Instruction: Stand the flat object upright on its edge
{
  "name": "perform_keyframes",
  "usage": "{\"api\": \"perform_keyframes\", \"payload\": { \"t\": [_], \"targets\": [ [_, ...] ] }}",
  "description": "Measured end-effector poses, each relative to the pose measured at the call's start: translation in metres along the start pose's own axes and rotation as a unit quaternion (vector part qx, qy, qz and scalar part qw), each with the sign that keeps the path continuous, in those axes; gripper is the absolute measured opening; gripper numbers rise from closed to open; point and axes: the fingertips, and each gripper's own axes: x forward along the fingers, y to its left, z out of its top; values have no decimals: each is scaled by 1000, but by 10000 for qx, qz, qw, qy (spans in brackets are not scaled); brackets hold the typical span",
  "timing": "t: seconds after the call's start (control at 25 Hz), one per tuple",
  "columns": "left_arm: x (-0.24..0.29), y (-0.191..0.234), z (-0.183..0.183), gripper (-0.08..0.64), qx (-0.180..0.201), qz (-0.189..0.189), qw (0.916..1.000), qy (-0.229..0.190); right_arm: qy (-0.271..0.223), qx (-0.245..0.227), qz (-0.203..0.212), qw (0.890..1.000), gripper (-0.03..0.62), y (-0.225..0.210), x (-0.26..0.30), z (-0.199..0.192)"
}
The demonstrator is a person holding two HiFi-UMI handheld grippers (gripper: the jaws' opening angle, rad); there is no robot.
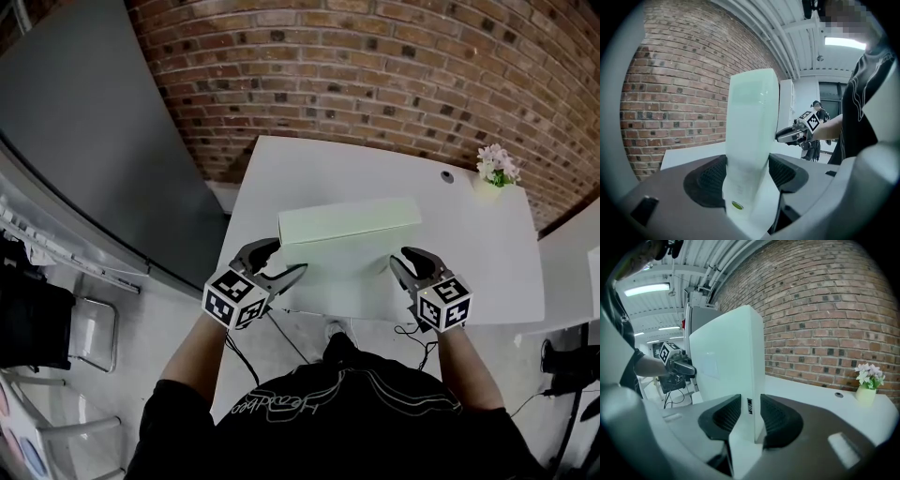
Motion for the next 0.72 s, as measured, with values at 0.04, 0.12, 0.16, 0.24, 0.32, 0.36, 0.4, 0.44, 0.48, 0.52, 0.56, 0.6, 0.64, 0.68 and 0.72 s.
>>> {"api": "perform_keyframes", "payload": {
  "t": [0.04, 0.12, 0.16, 0.24, 0.32, 0.36, 0.4, 0.44, 0.48, 0.52, 0.56, 0.6, 0.64, 0.68, 0.72],
  "targets": [
    [-1, 0, -1, 290, -16, 40, 10000, -5, 14, 21, -29, 10000, 135, 0, -1, -2],
    [-4, 1, -2, 287, -53, 139, 9999, 7, 38, 38, -62, 10000, 135, 1, -4, -6],
    [-6, 1, -2, 286, -70, 194, 9998, 19, 43, 53, -68, 10000, 135, 2, -5, -7],
    [-9, 0, -3, 284, -116, 309, 9994, 35, 46, 105, -67, 9999, 135, 6, -7, -9],
    [-13, -1, -5, 284, -159, 410, 9990, 14, 49, 139, -52, 9999, 135, 11, -8, -11],
    [-15, -1, -5, 284, -169, 451, 9988, -14, 57, 130, -43, 9999, 135, 15, -8, -11],
    [-17, -1, -6, 284, -176, 492, 9986, -42, 71, 109, -36, 9999, 135, 18, -7, -12],
    [-20, 0, -7, 284, -184, 540, 9983, -61, 89, 87, -30, 9999, 135, 21, -7, -13],
    [-22, 1, -7, 282, -200, 598, 9980, -71, 104, 77, -22, 9999, 135, 24, -8, -14],
    [-25, 1, -8, 282, -221, 662, 9975, -77, 115, 82, -12, 9999, 135, 27, -8, -16],
    [-27, 2, -9, 282, -245, 730, 9970, -87, 128, 92, 2, 9999, 135, 30, -8, -17],
    [-30, 3, -10, 282, -268, 803, 9964, -103, 147, 99, 17, 9998, 135, 33, -8, -18],
    [-34, 5, -11, 282, -288, 883, 9956, -121, 170, 101, 33, 9998, 135, 36, -8, -20],
    [-37, 6, -12, 282, -308, 971, 9947, -138, 191, 99, 53, 9998, 134, 39, -7, -21],
    [-39, 7, -13, 282, -334, 1062, 9937, -152, 207, 97, 78, 9997, 134, 42, -6, -22]
  ]
}}
